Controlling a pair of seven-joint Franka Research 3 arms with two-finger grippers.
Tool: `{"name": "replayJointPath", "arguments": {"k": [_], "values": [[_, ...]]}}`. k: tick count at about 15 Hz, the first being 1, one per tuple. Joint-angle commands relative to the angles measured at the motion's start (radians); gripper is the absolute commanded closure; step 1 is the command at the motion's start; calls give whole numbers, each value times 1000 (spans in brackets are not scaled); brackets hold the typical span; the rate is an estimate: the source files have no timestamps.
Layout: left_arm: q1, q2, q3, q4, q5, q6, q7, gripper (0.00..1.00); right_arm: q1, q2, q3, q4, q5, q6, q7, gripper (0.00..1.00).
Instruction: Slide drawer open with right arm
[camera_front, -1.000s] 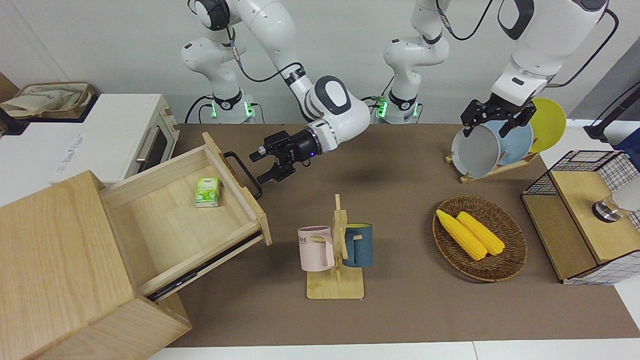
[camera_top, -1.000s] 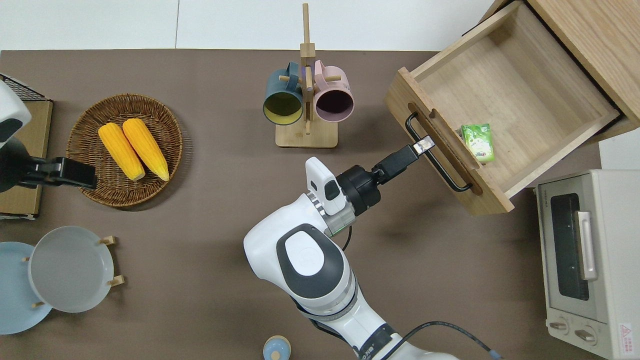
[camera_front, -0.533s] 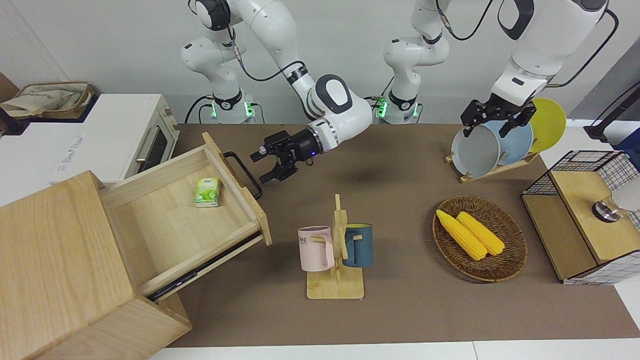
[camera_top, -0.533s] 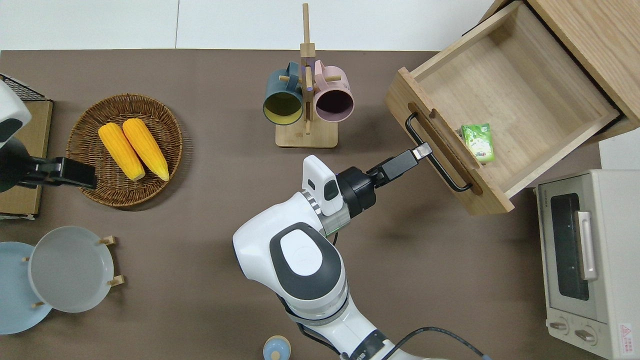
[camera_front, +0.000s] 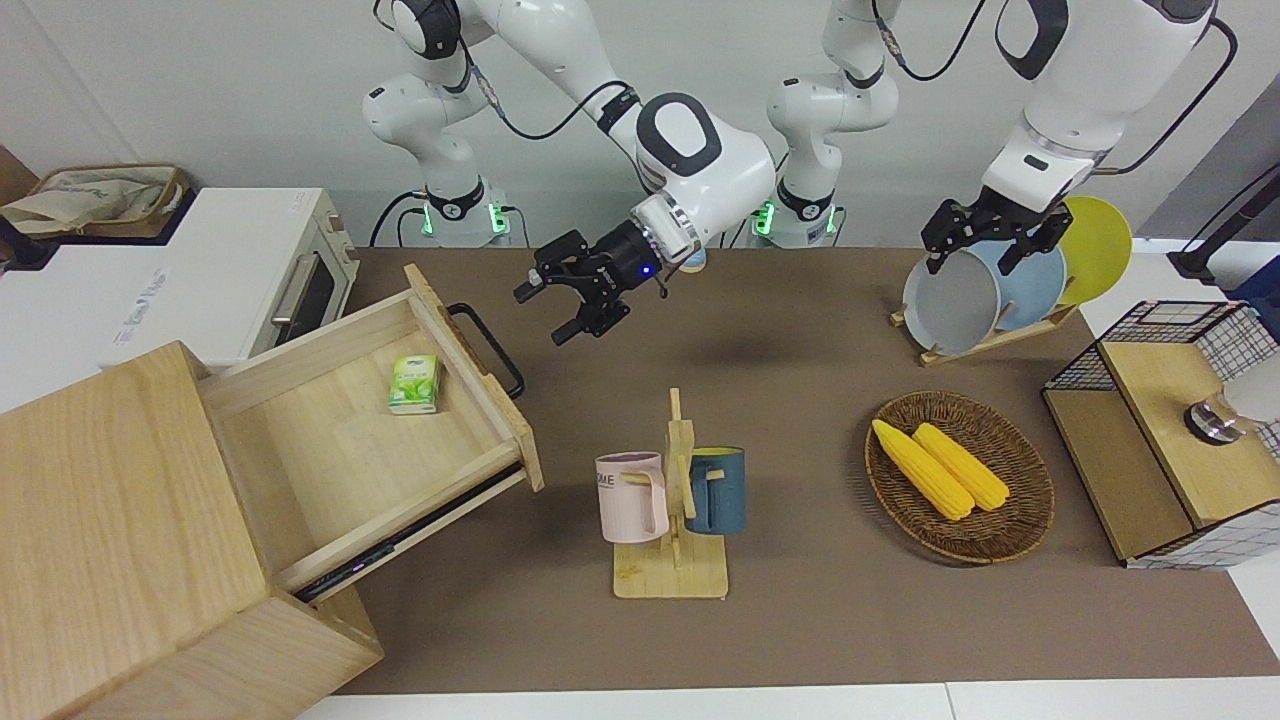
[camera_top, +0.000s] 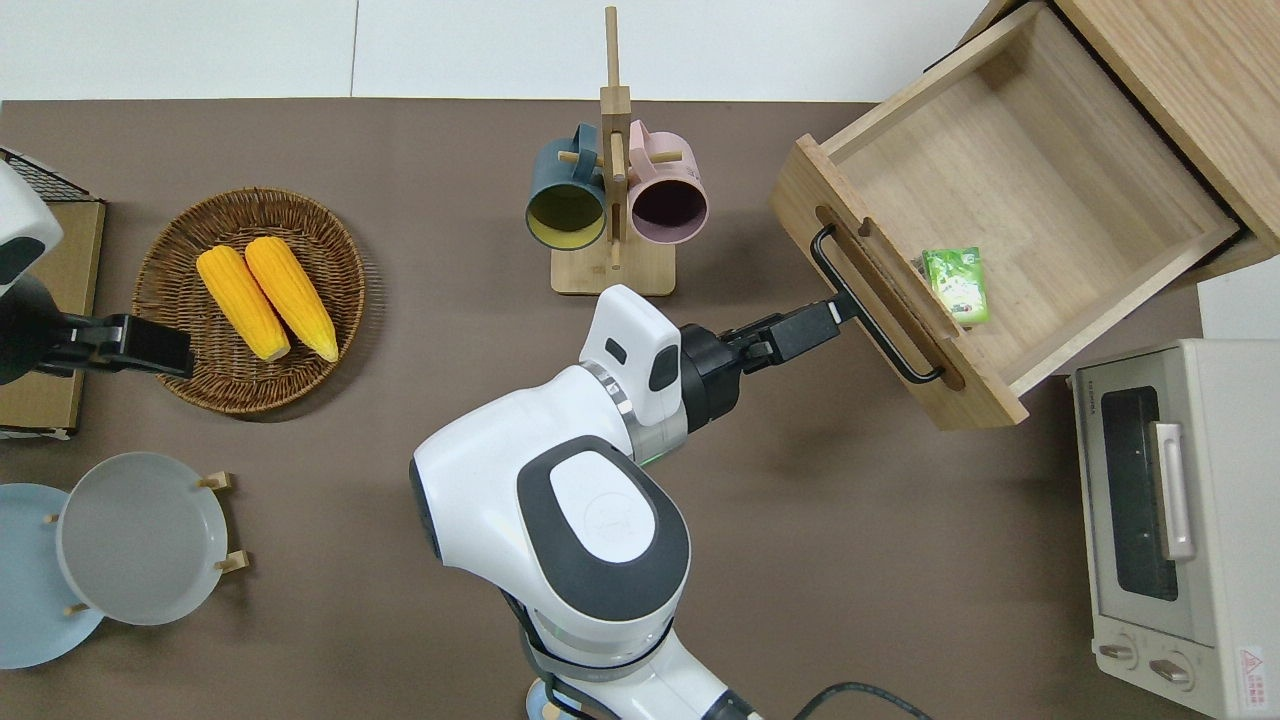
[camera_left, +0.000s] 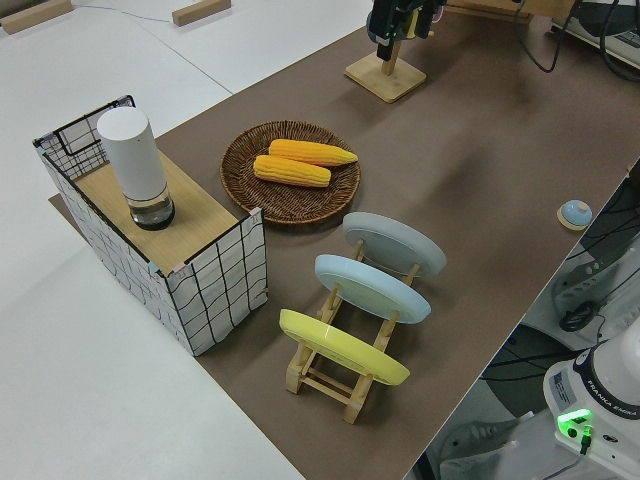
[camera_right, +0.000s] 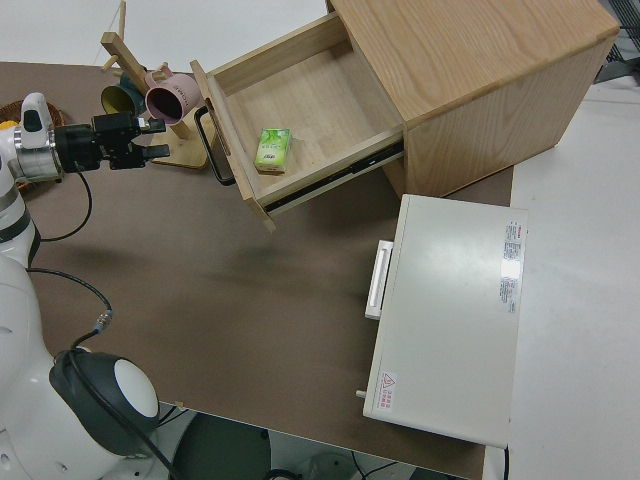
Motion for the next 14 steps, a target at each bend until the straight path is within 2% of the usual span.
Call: {"name": "replayJointPath", "arguments": {"k": [1,7,12,14], "values": [[-7,-4,0,10,18,-18,-10,7,-40,-87,4,13,155,32,-34,13],[-7,-4,0,10,18,-18,-10,7,-141,-237,4,13,434,81,-94,15],[-7,-4,0,10,18,-18,-10,7,-299,-355,1,11,732,107,-156,15],[-7,-4,0,10,18,-18,-10,7,-356,-394,-3,5,816,124,-191,13]]}}
